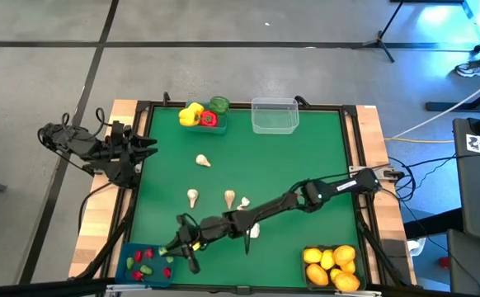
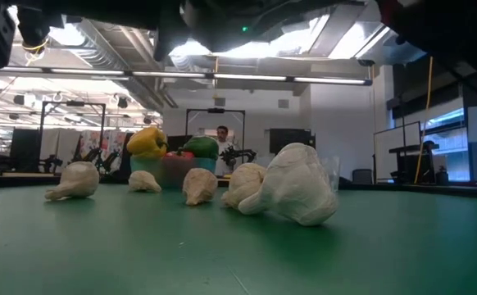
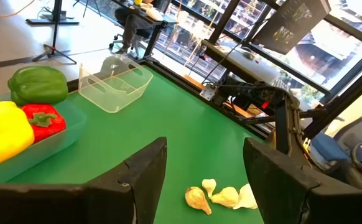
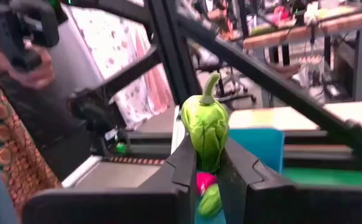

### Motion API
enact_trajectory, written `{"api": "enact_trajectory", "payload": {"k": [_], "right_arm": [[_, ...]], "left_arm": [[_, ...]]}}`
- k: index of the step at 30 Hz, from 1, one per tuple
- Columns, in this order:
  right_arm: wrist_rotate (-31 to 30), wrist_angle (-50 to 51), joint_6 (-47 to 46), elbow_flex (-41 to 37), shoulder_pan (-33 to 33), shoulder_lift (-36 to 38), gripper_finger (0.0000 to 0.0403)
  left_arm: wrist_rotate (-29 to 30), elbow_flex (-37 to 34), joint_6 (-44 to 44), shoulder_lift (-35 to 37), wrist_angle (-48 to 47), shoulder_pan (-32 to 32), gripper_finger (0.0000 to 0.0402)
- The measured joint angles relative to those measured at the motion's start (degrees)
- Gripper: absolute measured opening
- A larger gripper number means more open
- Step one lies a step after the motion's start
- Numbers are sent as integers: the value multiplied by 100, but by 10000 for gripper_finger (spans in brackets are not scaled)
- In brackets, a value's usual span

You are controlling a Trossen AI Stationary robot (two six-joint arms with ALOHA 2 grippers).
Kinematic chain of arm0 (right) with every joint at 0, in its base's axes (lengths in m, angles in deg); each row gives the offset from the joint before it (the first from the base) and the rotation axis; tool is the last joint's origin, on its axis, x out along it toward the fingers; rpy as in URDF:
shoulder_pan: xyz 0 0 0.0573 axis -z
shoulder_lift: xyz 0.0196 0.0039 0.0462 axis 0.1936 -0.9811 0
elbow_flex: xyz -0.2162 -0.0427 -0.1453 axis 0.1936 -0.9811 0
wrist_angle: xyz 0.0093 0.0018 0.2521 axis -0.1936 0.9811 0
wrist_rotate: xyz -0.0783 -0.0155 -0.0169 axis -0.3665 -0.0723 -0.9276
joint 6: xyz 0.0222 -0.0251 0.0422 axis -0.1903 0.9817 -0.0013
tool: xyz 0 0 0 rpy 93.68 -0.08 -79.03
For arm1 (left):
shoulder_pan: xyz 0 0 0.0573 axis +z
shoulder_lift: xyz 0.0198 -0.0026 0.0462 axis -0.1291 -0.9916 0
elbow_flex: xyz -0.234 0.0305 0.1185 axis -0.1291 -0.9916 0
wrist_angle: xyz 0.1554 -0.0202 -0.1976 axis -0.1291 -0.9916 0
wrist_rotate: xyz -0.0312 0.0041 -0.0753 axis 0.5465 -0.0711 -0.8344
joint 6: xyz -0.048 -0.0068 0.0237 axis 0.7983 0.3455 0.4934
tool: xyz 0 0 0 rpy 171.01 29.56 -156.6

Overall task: Sort produce into baskets
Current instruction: Put the green chili pepper into the blue bin

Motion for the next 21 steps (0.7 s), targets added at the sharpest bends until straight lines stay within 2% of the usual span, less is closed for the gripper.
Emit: {"api": "enact_trajectory", "payload": {"k": [21], "right_arm": [[-158, 358, 47, -3, -72, -317, 51]], "left_arm": [[-3, 0, 165, 0, -2, 0, 208]]}}
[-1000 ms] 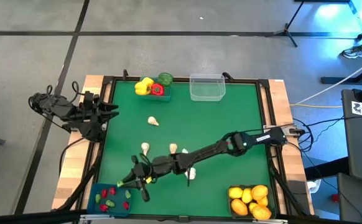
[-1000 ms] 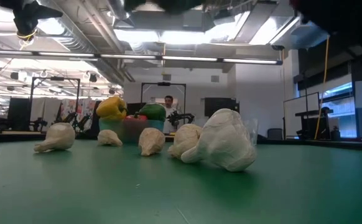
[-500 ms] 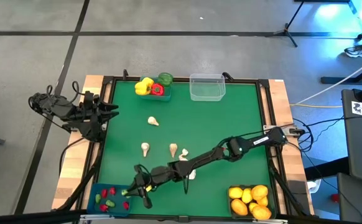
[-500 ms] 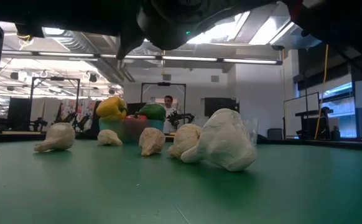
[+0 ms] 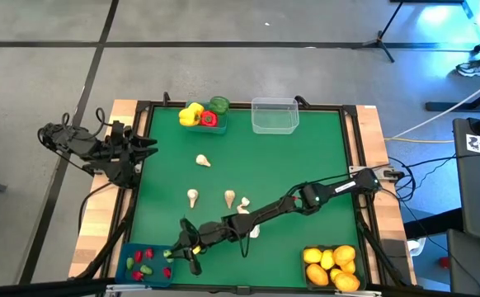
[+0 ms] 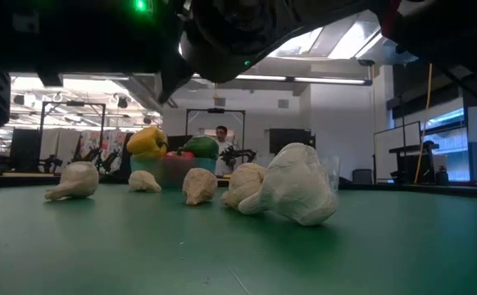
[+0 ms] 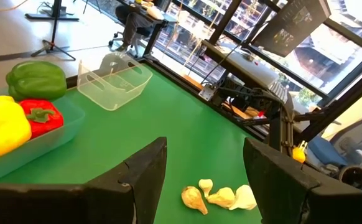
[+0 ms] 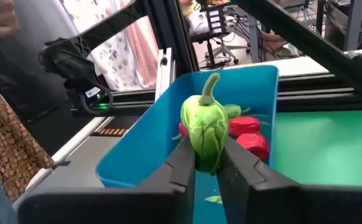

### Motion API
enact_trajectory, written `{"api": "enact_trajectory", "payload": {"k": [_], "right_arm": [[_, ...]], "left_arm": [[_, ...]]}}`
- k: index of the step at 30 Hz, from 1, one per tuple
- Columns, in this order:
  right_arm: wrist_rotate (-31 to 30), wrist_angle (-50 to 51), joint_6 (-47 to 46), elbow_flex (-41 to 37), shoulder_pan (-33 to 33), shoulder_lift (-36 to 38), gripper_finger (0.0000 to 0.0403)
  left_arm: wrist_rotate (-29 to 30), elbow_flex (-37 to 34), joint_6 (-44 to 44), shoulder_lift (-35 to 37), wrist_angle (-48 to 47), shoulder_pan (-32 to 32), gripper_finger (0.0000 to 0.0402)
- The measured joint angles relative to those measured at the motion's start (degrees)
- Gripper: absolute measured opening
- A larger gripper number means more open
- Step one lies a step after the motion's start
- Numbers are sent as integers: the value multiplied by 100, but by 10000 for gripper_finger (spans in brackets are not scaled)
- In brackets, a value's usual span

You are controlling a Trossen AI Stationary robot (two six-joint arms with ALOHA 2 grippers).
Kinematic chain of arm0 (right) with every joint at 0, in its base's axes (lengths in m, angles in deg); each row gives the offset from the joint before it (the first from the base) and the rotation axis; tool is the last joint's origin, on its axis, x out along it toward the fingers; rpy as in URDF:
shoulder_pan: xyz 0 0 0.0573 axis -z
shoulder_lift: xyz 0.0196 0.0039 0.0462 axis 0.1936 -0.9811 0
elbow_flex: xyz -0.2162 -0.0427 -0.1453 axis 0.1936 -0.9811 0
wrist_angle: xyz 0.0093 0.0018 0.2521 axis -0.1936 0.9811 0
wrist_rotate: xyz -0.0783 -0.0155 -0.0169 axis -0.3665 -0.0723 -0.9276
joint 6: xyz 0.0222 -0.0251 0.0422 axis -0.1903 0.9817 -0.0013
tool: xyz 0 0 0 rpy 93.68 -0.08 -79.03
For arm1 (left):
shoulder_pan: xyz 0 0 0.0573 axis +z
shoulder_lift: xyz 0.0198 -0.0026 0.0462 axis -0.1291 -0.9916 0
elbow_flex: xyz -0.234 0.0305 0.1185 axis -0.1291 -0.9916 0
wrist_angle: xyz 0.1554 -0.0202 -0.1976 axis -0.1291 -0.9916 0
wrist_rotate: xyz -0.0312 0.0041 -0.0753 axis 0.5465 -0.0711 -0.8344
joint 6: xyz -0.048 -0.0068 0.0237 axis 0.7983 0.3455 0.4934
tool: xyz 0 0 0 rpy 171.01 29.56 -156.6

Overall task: Sort produce into baskets
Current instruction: Put the green chili pepper into the blue bin, then put the garlic into the transparent bin

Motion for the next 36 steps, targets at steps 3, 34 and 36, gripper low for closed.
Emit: {"api": "enact_trajectory", "payload": {"k": [3, 34, 36], "right_arm": [[-39, -33, 1, 4, 0, 0, 79], [-1403, 2341, 1071, 186, 531, 2342, 221], [-1403, 3070, 1102, 186, 621, 2716, 221]], "left_arm": [[0, 0, 14, 0, 2, -2, 208], [-3, 0, 277, 0, 3, -1, 208], [-4, 0, 174, 0, 2, -2, 208]]}}
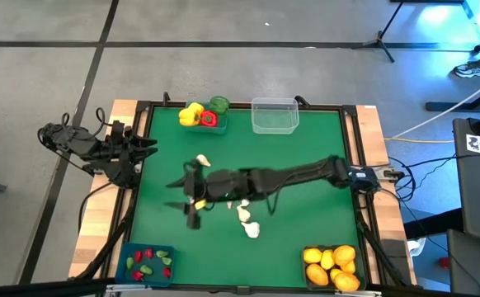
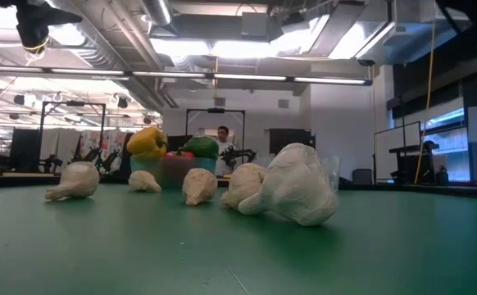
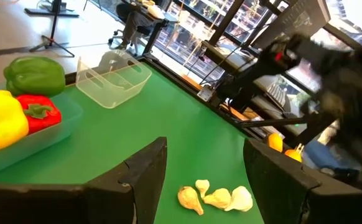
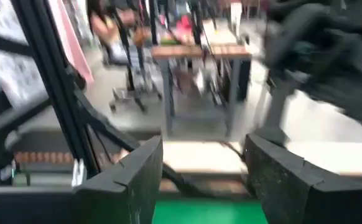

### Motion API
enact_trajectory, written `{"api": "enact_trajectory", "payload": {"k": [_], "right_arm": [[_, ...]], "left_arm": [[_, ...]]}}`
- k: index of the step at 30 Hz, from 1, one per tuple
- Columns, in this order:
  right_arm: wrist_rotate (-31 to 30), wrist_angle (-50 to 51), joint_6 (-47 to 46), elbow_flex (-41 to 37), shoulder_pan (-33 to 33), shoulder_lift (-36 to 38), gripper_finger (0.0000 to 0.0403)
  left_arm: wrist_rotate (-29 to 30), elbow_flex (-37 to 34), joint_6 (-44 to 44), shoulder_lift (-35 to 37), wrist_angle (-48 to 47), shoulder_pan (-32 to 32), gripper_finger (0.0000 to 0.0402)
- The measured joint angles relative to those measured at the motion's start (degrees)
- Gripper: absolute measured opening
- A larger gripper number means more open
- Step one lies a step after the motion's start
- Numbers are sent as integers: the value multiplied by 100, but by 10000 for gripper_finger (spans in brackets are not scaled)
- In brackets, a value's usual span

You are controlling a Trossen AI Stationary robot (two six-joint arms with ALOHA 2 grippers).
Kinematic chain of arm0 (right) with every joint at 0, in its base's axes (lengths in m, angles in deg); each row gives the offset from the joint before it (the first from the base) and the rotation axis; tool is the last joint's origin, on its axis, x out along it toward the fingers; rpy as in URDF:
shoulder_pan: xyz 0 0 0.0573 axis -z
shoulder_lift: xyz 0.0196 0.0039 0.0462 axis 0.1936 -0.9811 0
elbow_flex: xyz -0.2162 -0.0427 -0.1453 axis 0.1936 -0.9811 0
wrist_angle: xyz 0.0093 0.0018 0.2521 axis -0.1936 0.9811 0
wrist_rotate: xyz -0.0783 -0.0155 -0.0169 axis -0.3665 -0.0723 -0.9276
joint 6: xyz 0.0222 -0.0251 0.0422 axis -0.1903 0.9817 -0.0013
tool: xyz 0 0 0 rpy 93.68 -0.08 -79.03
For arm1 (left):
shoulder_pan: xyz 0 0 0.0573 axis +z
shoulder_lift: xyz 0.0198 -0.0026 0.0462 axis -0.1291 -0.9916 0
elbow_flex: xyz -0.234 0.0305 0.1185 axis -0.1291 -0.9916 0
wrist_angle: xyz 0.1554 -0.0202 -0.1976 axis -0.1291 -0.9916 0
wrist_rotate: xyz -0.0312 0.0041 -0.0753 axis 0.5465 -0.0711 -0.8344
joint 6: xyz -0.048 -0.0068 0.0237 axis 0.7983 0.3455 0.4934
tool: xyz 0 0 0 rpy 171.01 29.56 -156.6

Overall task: Sort produce into baskets
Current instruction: Put the garlic into the transparent bin

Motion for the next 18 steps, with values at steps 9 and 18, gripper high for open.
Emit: {"api": "enact_trajectory", "payload": {"k": [9, 18], "right_arm": [[-307, 3993, -629, 0, 140, 1663, 221], [-1324, 7216, -2669, -434, -302, 2066, 221]], "left_arm": [[2, 0, -254, 0, 0, 0, 208], [2, 0, -12, 0, -16, 2, 208]]}}
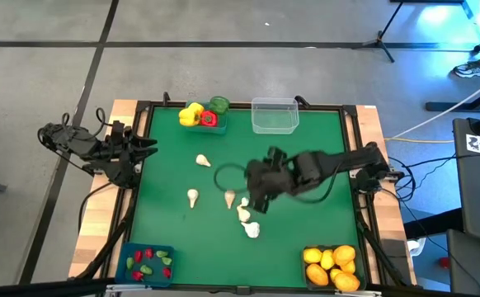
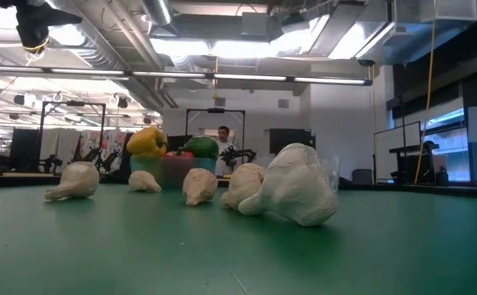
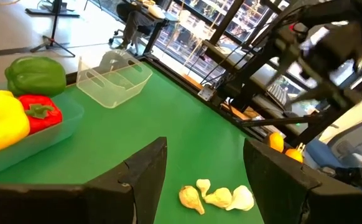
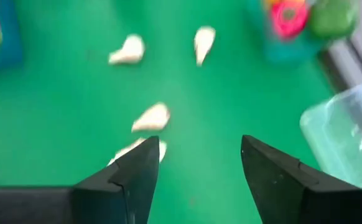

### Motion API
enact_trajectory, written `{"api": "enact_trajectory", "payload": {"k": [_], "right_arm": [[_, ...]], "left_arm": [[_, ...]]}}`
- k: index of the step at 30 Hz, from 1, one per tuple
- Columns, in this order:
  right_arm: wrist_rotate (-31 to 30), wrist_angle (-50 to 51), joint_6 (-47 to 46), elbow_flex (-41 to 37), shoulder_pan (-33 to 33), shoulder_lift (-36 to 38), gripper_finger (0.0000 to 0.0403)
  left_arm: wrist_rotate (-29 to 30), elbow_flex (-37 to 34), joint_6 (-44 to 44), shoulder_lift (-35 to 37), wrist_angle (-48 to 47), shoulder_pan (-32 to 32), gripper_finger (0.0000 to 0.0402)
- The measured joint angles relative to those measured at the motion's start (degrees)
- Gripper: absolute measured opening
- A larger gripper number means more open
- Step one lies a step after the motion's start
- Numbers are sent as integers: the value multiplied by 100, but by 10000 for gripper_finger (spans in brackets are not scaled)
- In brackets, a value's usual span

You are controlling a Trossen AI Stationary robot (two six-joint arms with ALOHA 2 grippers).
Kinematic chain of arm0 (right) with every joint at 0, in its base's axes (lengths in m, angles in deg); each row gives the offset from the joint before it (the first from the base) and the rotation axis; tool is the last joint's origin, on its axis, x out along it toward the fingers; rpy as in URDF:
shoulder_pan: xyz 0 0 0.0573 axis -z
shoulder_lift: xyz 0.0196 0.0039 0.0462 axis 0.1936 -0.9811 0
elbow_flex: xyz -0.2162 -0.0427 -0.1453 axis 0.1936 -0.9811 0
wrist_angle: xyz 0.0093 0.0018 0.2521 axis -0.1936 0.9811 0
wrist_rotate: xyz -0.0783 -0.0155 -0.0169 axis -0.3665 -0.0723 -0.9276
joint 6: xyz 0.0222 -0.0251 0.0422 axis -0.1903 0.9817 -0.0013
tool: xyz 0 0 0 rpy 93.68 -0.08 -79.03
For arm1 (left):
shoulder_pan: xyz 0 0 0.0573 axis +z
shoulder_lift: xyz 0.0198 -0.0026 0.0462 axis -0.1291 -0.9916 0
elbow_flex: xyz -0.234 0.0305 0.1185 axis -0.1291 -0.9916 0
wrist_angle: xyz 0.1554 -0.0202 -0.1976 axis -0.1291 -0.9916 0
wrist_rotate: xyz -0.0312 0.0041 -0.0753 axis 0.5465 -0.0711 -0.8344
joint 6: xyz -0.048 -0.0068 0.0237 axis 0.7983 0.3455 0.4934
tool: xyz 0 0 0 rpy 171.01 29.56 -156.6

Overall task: Sort produce into baskets
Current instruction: Put the garlic into the transparent bin

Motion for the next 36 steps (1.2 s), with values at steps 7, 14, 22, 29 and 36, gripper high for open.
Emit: {"api": "enact_trajectory", "payload": {"k": [7, 14, 22, 29, 36], "right_arm": [[791, -778, -717, -1744, -546, -19, 221], [2036, -3371, -858, -3184, -782, -24, 231], [1458, -3051, -853, -3266, -716, -20, 328], [2261, -3013, -1138, -3266, -594, -367, 363], [2458, -2944, -1048, -3266, -574, -947, 353]], "left_arm": [[0, 0, 6, 0, -393, -2, 208], [0, 0, 14, 0, -632, -1, 208], [0, 0, 14, 0, -740, -2, 208], [0, 0, 14, 0, -751, -1, 208], [0, 0, 1, 0, -753, -1, 208]]}}
